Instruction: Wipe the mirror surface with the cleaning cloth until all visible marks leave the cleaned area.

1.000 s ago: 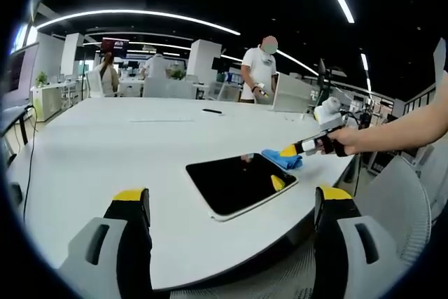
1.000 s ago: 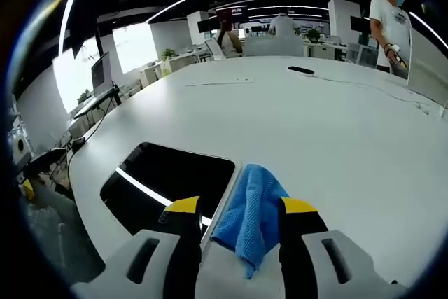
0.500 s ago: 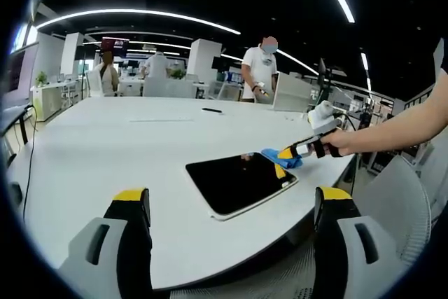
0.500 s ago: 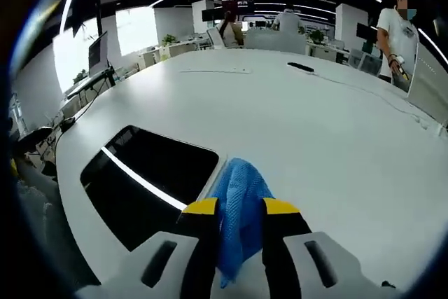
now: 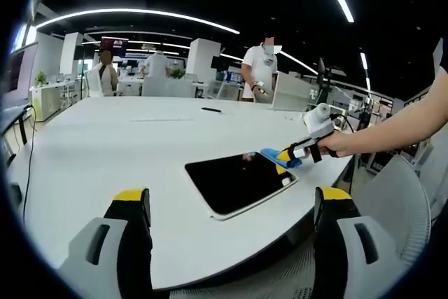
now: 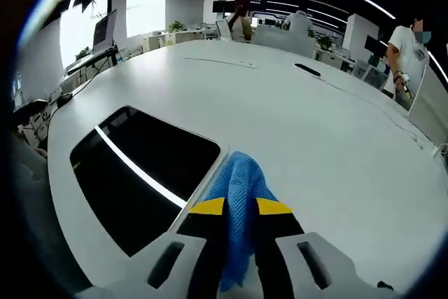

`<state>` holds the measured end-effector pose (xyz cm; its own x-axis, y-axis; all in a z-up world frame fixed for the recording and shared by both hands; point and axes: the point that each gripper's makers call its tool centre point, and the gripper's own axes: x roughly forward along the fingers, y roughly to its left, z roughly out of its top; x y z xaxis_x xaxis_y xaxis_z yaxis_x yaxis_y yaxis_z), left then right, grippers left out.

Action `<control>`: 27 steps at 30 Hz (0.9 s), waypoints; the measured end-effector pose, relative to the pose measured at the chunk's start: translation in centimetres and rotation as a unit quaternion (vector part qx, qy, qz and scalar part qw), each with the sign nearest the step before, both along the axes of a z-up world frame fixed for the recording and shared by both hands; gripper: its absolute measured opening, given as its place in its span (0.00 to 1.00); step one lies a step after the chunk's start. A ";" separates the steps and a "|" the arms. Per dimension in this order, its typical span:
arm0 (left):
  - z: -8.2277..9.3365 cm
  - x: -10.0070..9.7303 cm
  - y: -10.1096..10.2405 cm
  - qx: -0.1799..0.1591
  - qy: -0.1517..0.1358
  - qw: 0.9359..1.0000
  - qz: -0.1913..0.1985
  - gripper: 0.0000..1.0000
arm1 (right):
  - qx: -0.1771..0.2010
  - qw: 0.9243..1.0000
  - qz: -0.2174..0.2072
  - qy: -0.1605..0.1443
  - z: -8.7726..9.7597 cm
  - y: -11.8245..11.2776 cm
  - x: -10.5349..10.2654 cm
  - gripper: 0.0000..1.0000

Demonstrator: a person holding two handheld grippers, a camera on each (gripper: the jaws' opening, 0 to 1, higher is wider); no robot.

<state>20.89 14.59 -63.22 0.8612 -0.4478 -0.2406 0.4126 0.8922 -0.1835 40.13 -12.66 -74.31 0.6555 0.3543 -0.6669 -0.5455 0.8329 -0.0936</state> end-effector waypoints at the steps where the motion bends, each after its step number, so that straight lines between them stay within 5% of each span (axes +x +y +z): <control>1: 0.0 0.0 0.0 0.000 0.000 1.000 0.000 0.96 | 0.024 1.000 0.000 0.016 -0.2 0.5 -0.1 0.03; 2: 0.0 0.0 0.0 0.000 0.000 1.000 0.000 0.96 | 0.030 0.999 -0.032 0.016 -0.3 0.0 0.1 0.03; 10: 0.0 0.0 0.0 -0.001 -0.001 1.000 -0.001 0.96 | 0.071 0.996 -0.050 0.024 0.0 0.2 -0.1 0.02; 18: 0.1 0.0 -0.1 -0.001 -0.004 1.000 -0.005 0.96 | 0.053 0.997 -0.049 0.027 0.3 0.5 0.1 0.02; 27: 0.3 0.1 -0.1 -0.004 -0.011 1.000 -0.004 0.97 | 0.092 0.994 -0.064 0.006 3.6 2.2 1.4 0.02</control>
<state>20.95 14.47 -62.92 0.8626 -0.4563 -0.2182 0.4233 0.8874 -0.1823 41.51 -10.51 -70.67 0.6961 0.3850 -0.6060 -0.4336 0.8982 0.0727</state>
